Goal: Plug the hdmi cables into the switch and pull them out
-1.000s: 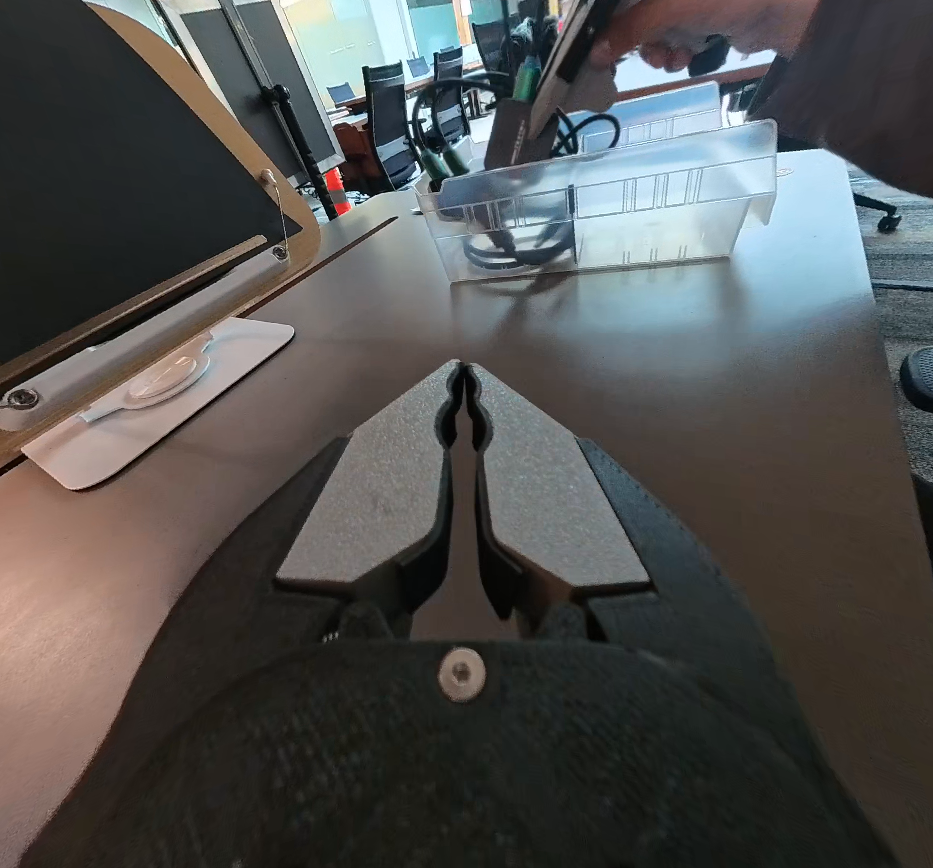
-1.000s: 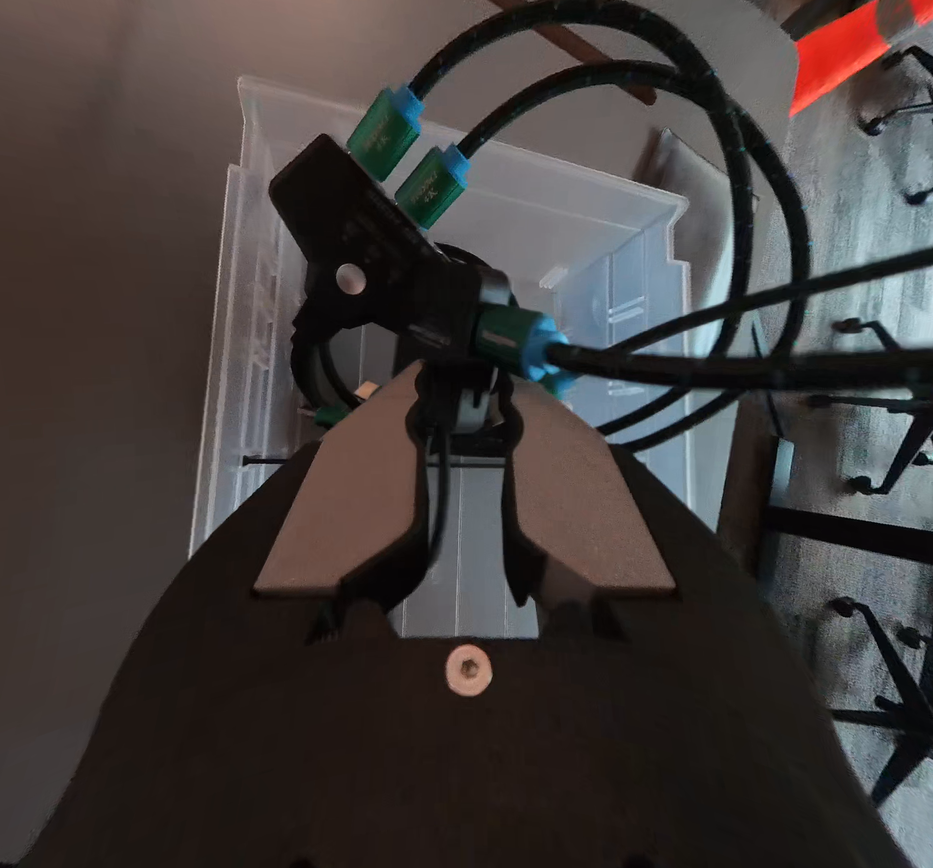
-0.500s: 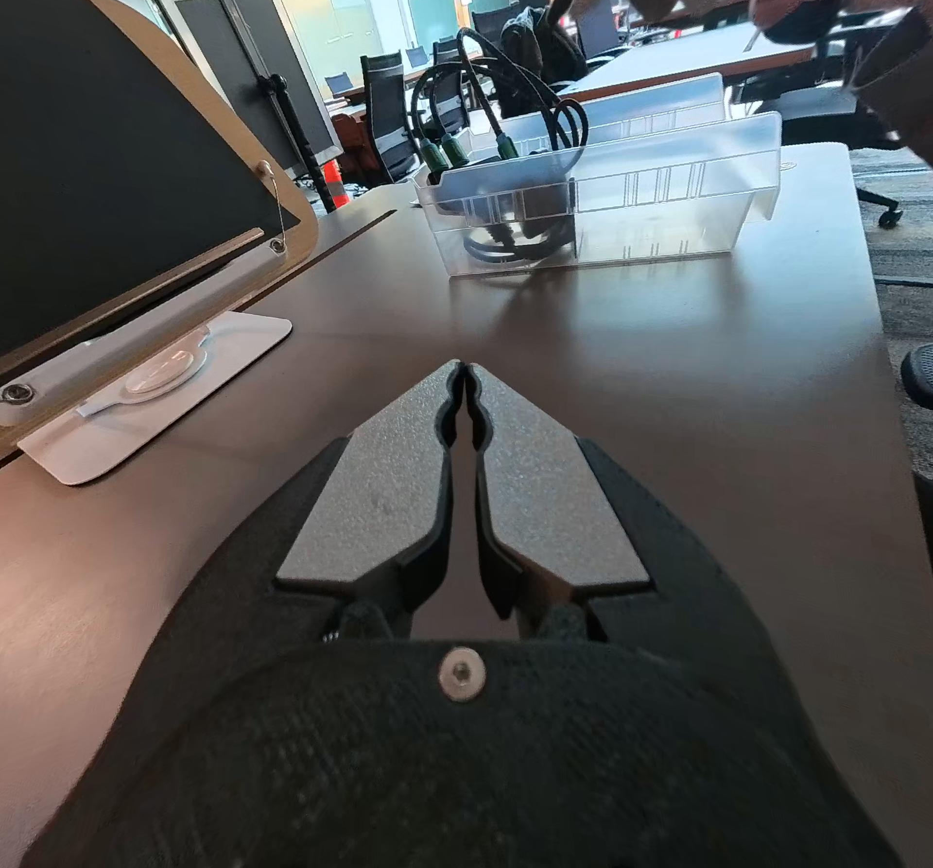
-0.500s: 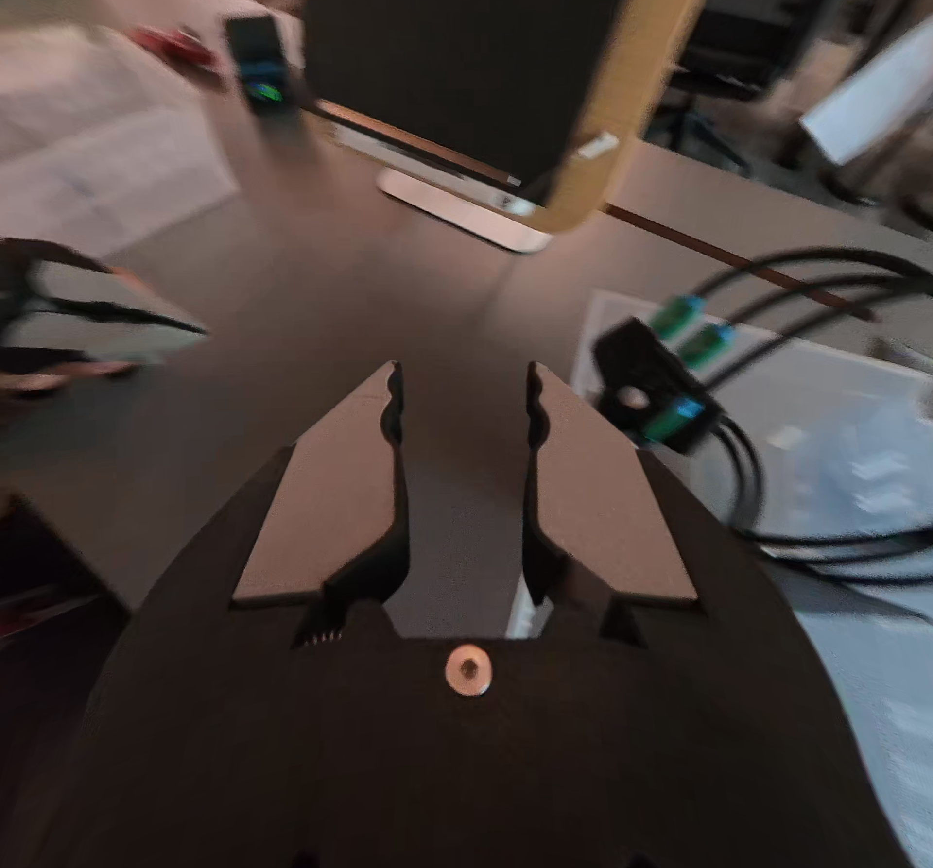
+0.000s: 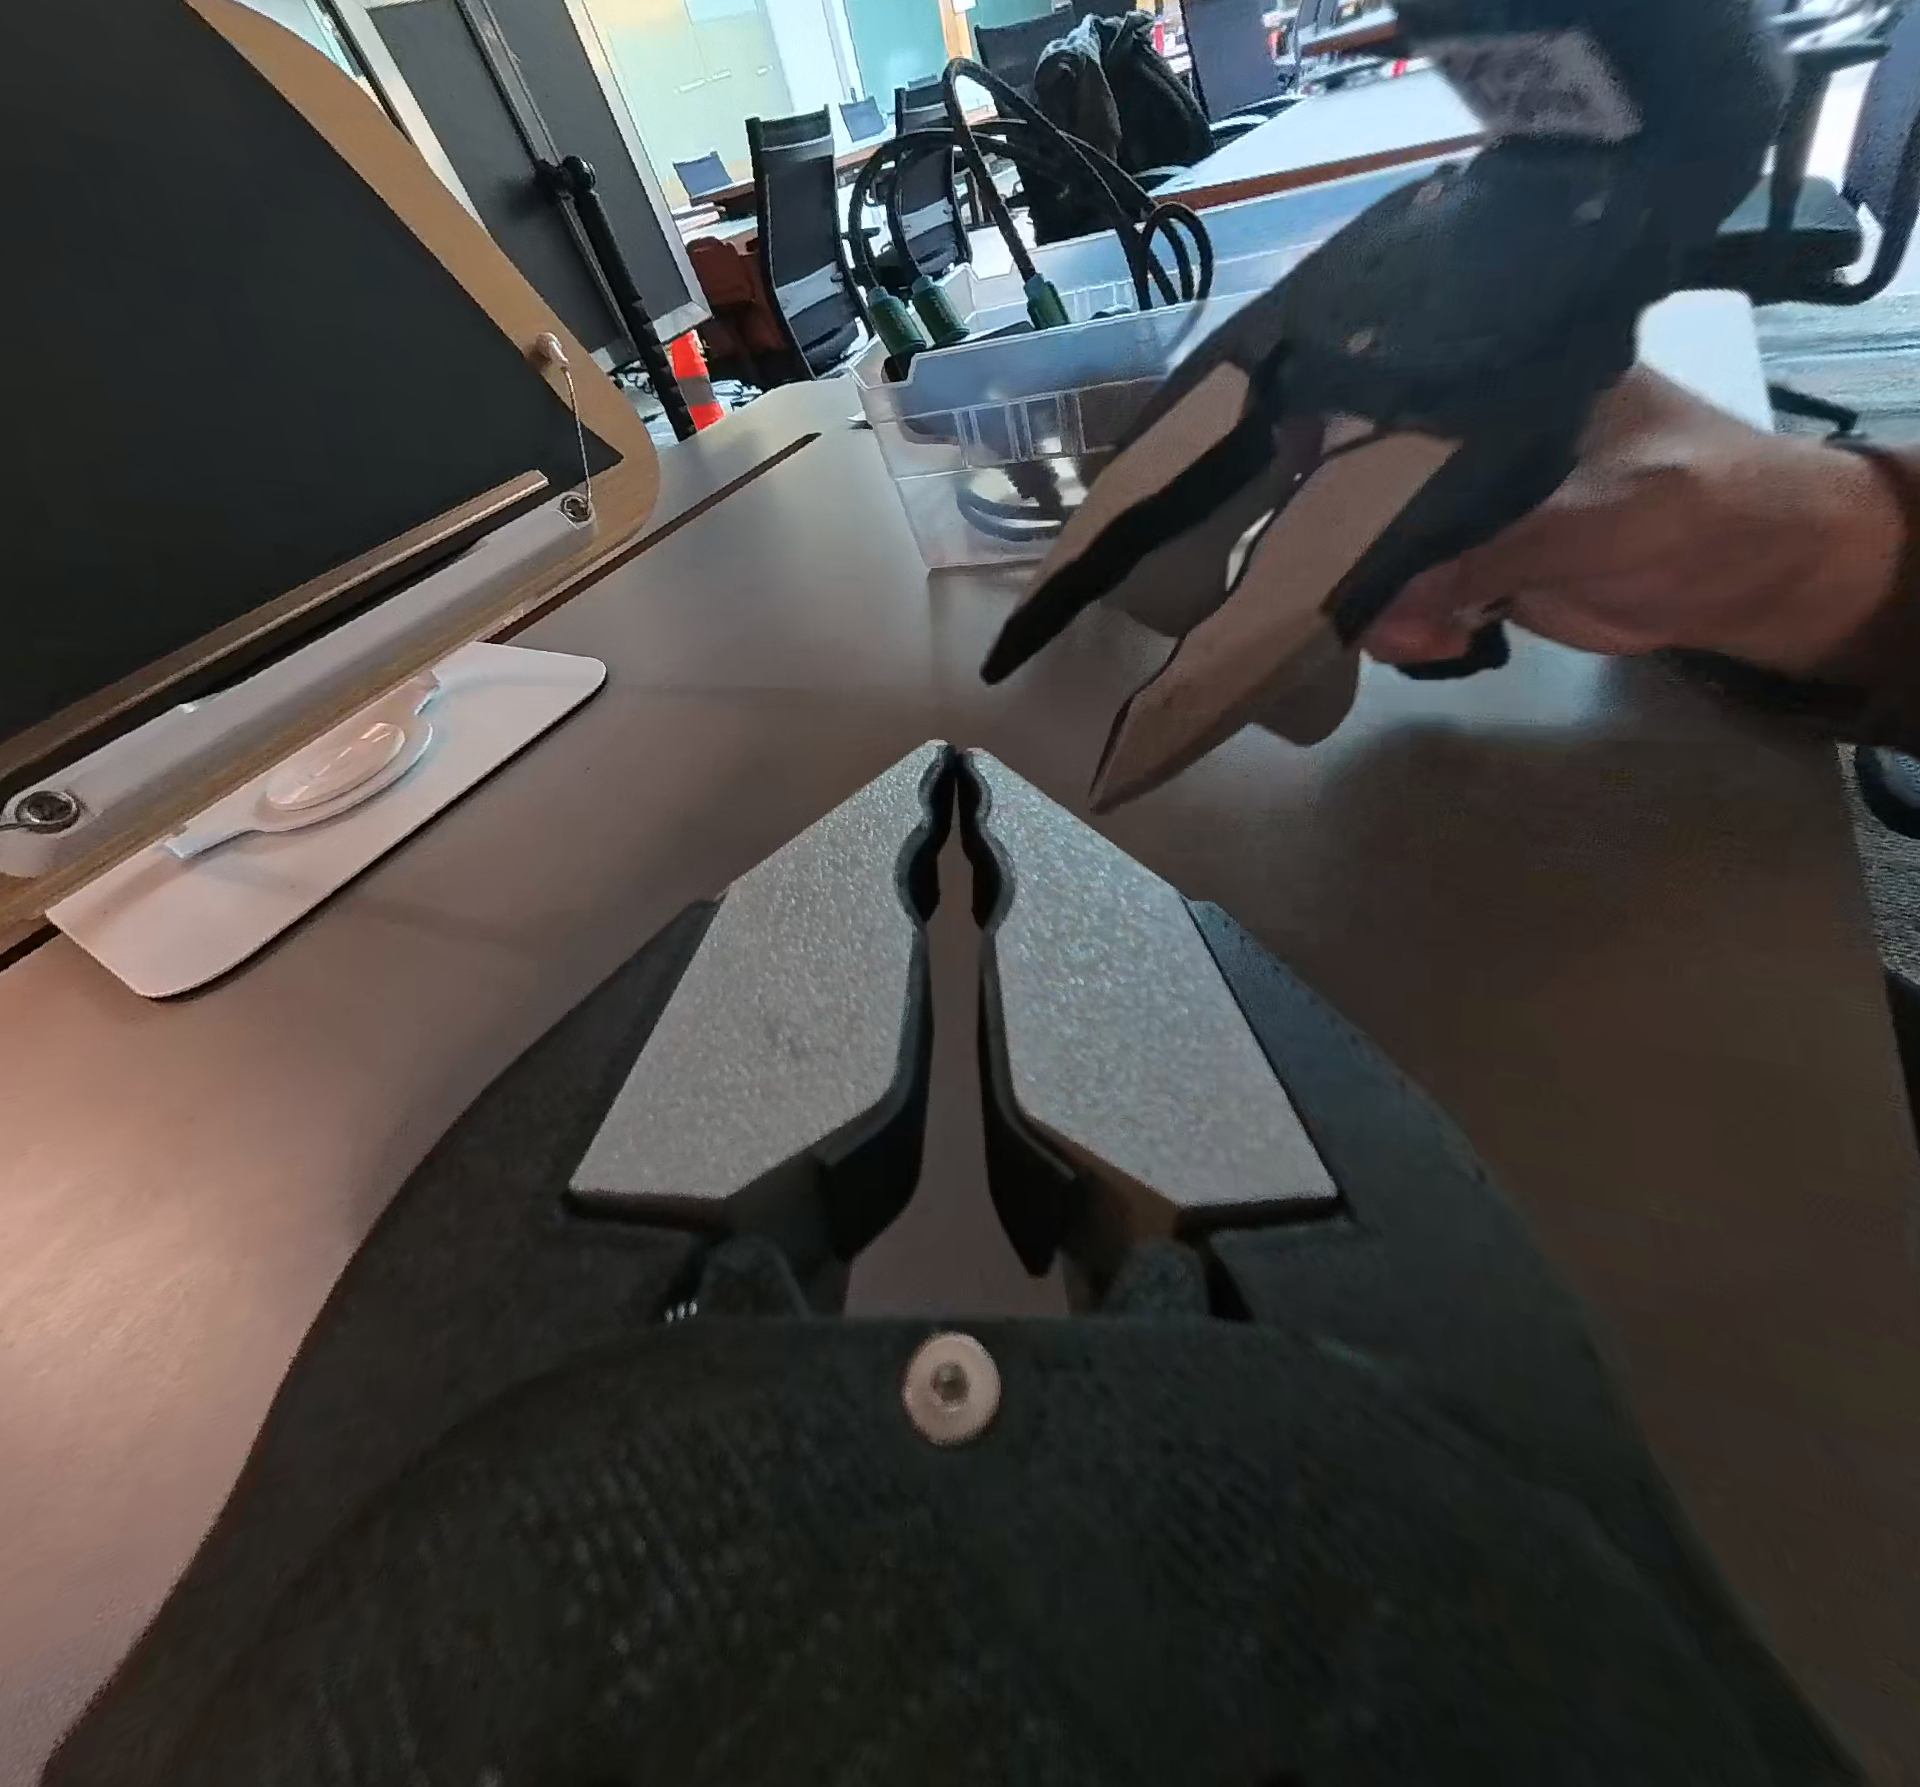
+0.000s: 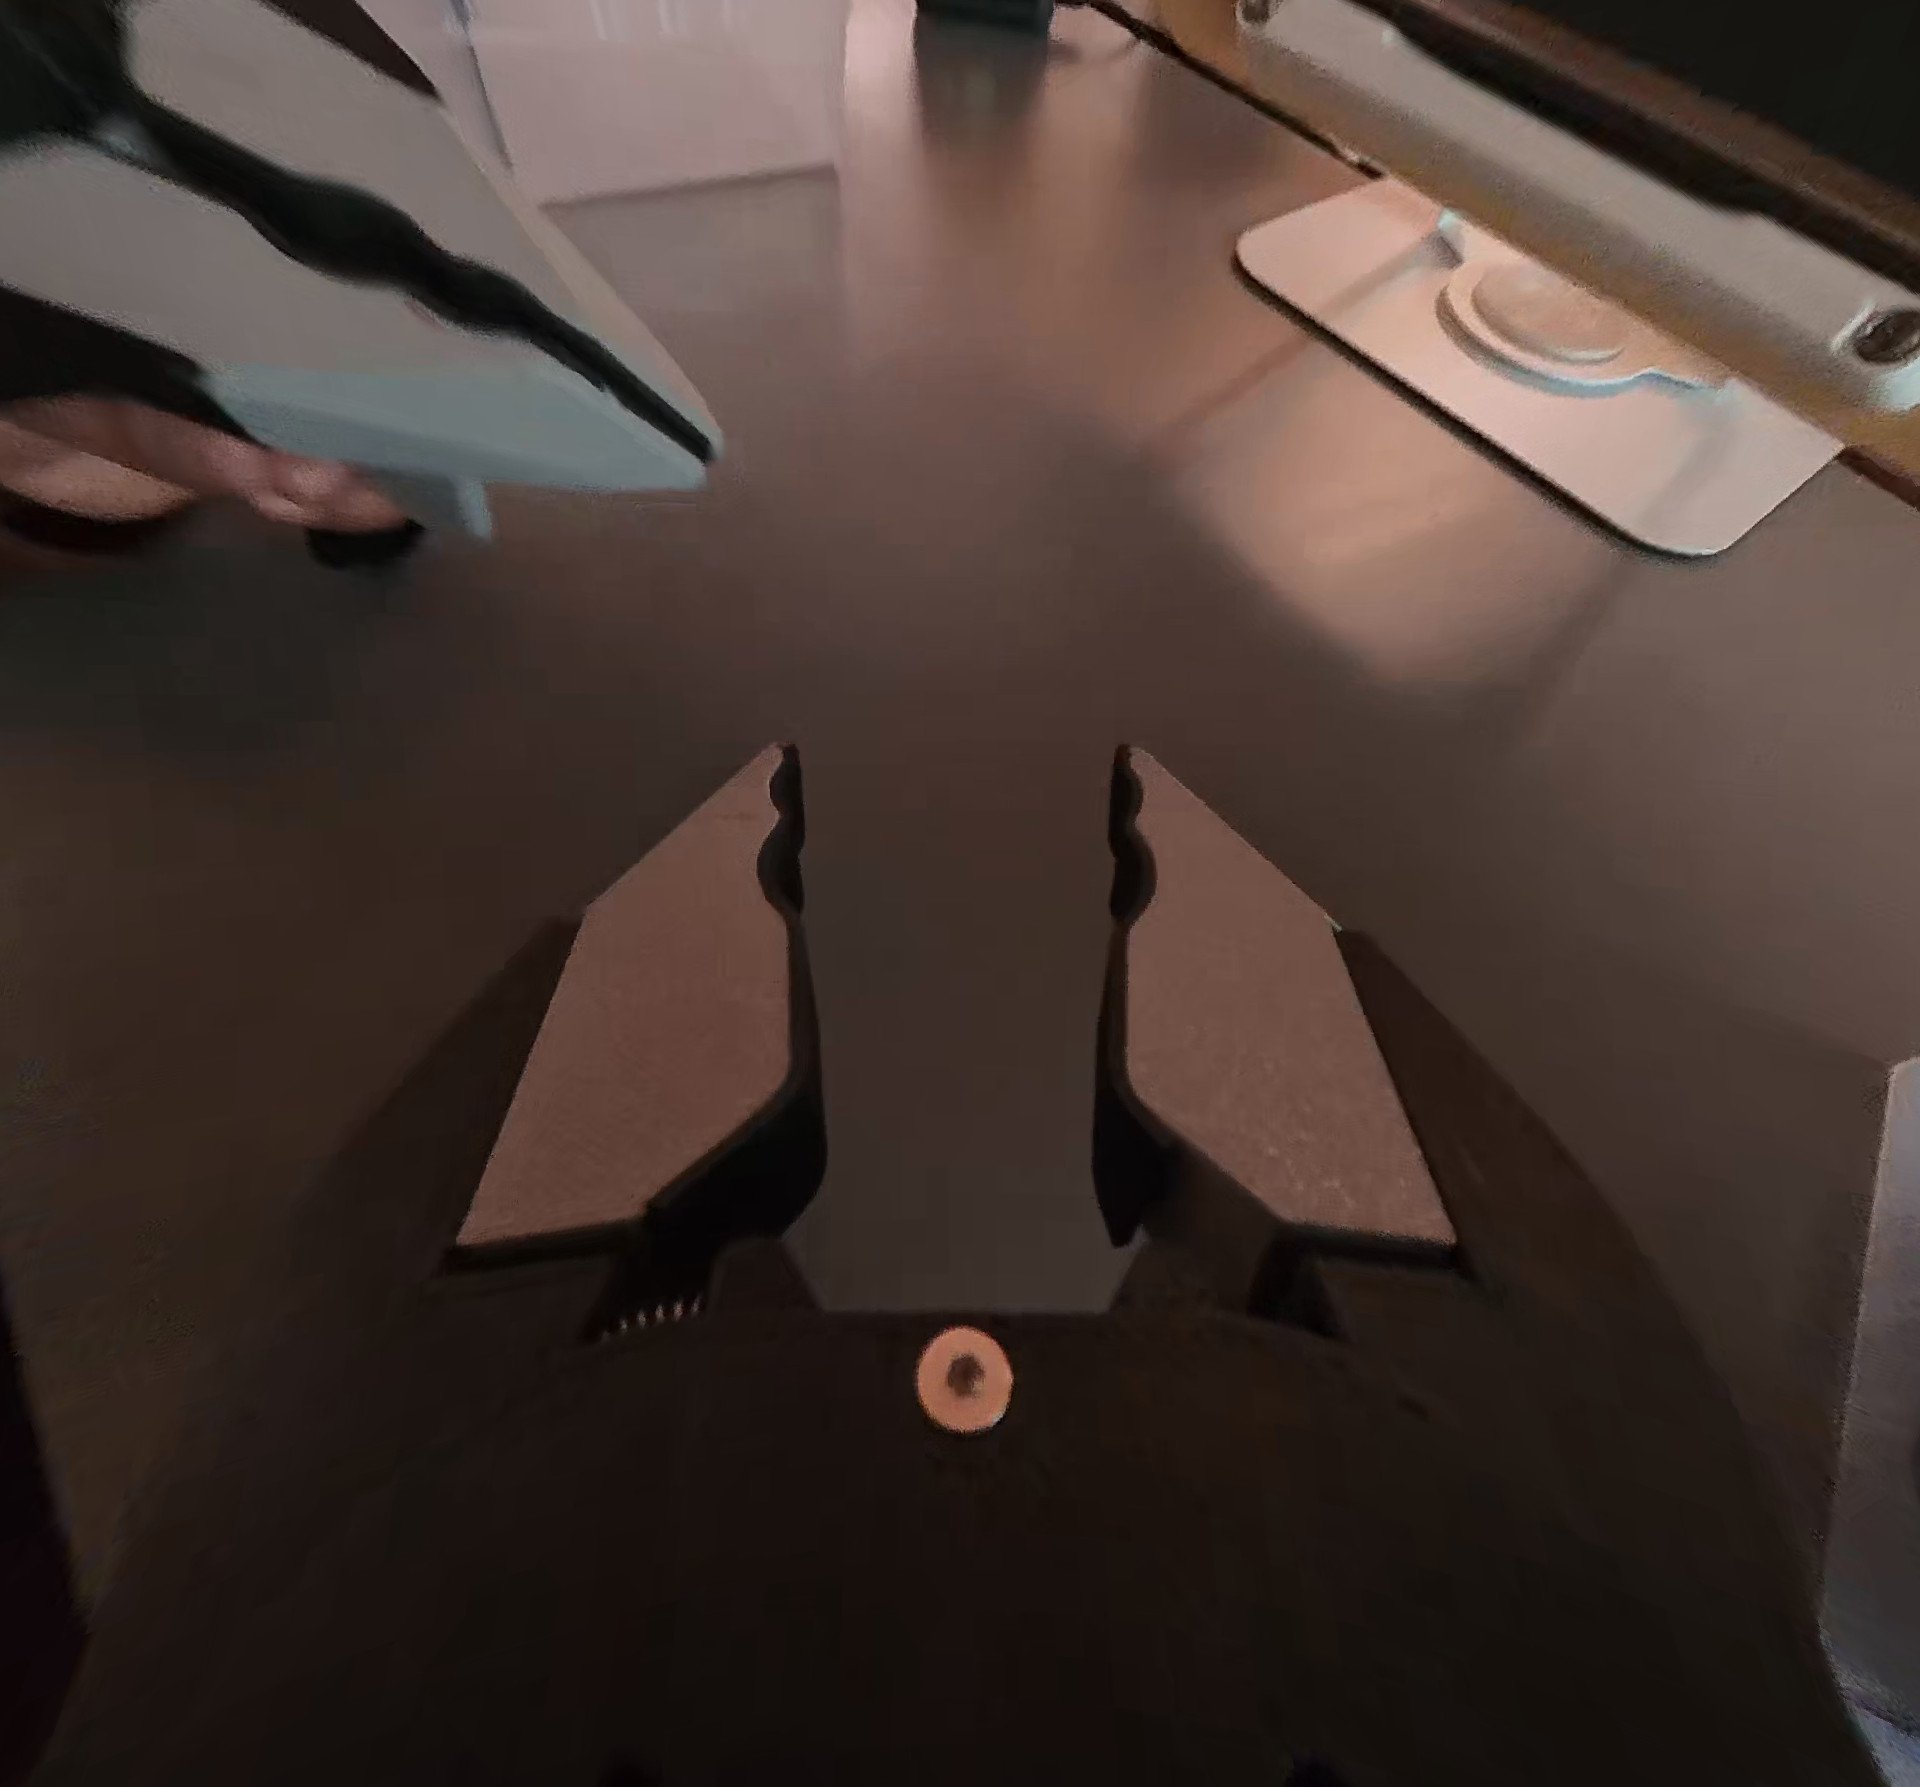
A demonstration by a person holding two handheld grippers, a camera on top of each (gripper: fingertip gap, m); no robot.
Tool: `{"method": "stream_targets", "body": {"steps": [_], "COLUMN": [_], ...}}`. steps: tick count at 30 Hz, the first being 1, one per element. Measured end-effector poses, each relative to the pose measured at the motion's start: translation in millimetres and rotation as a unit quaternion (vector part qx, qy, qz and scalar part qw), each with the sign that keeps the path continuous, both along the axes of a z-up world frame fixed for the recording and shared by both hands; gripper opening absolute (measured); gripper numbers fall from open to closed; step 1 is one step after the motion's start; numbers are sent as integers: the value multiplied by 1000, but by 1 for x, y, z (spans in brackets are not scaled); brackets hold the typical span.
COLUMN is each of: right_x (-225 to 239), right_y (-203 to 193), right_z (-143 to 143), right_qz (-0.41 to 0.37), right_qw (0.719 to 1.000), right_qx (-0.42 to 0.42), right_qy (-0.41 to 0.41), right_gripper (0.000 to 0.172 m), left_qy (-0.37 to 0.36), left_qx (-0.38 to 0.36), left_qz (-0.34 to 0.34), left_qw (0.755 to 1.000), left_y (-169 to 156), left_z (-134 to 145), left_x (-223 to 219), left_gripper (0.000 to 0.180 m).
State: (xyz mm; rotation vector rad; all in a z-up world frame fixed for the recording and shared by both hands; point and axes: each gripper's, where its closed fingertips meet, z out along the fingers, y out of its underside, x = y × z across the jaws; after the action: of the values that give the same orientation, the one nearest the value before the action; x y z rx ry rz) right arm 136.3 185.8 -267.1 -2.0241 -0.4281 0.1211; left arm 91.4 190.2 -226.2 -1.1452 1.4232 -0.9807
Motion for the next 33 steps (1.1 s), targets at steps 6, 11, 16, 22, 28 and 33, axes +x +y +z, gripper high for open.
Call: {"method": "stream_targets", "body": {"steps": [6, 11, 16, 22, 28, 33], "right_x": [7, 12, 10, 9, 21, 87], "right_y": [2, 2, 2, -9, -70, -122], "right_z": [5, -2, 2, 21, 110, 110], "right_qz": [-13, -28, -23, -26, -67, -149], "right_qw": [999, 999, 999, 999, 995, 987], "right_qx": [29, 18, 29, 32, 49, 11], "right_qy": [23, -7, 11, -12, -55, -64], "right_gripper": [71, 75, 77, 87, 94, 88], "left_qy": [-1, 0, -42, -7, 54, 88], "left_qx": [-12, 28, 12, -9, 16, -10], "left_qz": [-7, 37, 96, 184, 301, 362], "left_qw": [1000, 999, 994, 983, 952, 928], "left_y": [-2, 14, 20, 27, 61, 88], "left_z": [1, 36, 106, 92, 67, 29], "left_x": [-1, -24, -86, -163, -242, -292], "left_gripper": [0, 7, 39, 61, 67, 74]}}
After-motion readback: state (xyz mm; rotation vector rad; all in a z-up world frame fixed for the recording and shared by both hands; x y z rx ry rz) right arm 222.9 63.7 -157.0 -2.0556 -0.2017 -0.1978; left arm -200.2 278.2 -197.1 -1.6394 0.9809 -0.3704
